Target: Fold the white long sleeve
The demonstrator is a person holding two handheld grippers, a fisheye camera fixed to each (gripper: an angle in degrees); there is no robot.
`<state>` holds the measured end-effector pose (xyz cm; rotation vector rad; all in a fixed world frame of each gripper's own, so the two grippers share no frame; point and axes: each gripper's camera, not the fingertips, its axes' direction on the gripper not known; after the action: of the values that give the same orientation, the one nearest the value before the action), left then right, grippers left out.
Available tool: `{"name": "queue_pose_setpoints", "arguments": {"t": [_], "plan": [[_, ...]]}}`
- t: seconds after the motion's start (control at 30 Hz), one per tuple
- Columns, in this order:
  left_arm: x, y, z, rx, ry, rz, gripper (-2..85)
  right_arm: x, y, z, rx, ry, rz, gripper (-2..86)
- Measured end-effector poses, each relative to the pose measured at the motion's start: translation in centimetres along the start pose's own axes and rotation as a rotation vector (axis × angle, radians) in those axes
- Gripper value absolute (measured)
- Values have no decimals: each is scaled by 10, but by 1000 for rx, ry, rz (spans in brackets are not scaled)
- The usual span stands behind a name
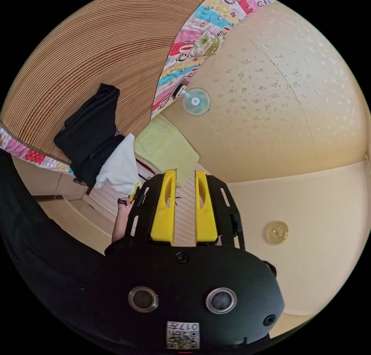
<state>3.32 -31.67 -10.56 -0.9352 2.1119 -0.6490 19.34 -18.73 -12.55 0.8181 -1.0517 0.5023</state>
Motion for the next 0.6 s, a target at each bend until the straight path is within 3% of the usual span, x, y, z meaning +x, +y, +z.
{"name": "queue_pose_setpoints", "arguments": {"t": [0.13,0.3,0.37,0.53,0.6], "plan": [[10,-17,-10,-43,8,13,91,-107,-29,15,10,-215,-286,42],[23,-37,-27,-122,51,24,116,-231,1,22,-11,-778,-530,48],[32,-44,-35,-152,74,41,124,-268,34,34,-82,-883,-588,49],[70,-58,-67,-256,135,200,165,-323,145,83,-265,-928,-547,46],[75,-64,-84,-265,120,234,169,-331,194,123,-371,-1031,-445,42]]}}
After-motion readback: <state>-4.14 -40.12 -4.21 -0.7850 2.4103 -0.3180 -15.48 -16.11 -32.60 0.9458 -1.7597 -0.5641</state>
